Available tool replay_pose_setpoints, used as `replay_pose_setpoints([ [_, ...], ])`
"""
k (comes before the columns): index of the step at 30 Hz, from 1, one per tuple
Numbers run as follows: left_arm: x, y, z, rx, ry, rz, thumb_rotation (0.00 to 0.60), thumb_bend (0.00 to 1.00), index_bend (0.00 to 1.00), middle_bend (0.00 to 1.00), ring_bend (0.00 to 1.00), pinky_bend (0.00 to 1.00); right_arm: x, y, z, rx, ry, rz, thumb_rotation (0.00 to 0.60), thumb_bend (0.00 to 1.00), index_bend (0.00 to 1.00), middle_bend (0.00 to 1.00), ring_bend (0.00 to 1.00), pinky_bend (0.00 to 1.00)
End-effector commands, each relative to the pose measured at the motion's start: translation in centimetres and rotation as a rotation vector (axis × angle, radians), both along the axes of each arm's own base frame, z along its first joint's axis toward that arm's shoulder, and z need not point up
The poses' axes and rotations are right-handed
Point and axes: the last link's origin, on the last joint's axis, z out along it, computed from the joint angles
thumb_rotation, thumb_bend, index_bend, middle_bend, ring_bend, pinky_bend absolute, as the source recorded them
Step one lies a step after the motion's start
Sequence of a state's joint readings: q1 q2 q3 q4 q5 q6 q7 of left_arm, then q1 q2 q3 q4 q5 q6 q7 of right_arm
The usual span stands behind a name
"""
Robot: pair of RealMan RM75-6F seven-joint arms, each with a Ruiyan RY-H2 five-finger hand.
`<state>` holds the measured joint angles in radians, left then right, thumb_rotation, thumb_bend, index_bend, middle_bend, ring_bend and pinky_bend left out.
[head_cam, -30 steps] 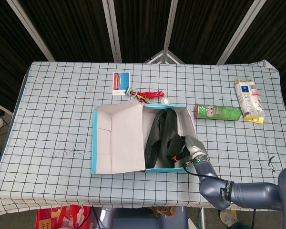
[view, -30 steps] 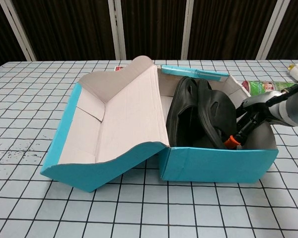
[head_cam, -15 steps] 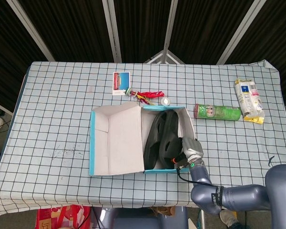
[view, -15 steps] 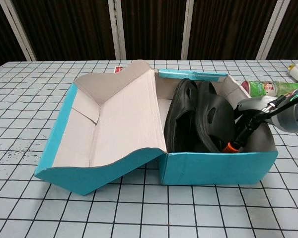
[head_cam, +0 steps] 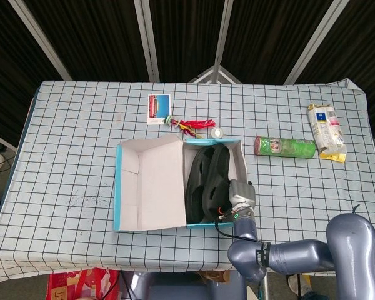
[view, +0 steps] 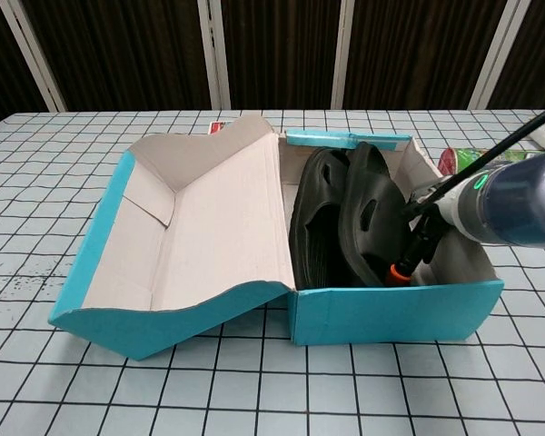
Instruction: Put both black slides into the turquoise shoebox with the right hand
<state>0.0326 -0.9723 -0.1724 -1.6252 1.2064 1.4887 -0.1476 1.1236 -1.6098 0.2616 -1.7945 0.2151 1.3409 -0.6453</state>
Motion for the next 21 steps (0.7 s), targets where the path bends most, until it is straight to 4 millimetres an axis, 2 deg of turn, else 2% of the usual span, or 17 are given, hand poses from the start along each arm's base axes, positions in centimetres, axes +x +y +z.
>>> replay_pose_setpoints([
  [1, -0.06, -0.03, 0.08, 0.002, -0.002, 0.001, 0.6, 0.37, 0.08, 0.0, 0.0, 0.09, 0.09, -0.37, -0.51, -0.003, 0.04, -0.011, 0.6, 0.51, 0.52, 0.53, 0.36, 0.1],
  [10, -0.13, -0.05, 0.15, 0.002, -0.005, -0.001, 0.6, 0.37, 0.08, 0.0, 0.0, 0.09, -0.7, -0.71, -0.97, 0.01, 0.119, -0.019, 0.6, 0.51, 0.53, 0.53, 0.36, 0.1],
  [21, 0.02, 0.06, -0.1, -0.007, 0.003, -0.001, 0.6, 0.37, 0.08, 0.0, 0.0, 0.09, -0.46, -0.68, -0.15, -0.028, 0.142, 0.021, 0.6, 0.51, 0.53, 0.53, 0.36, 0.1],
])
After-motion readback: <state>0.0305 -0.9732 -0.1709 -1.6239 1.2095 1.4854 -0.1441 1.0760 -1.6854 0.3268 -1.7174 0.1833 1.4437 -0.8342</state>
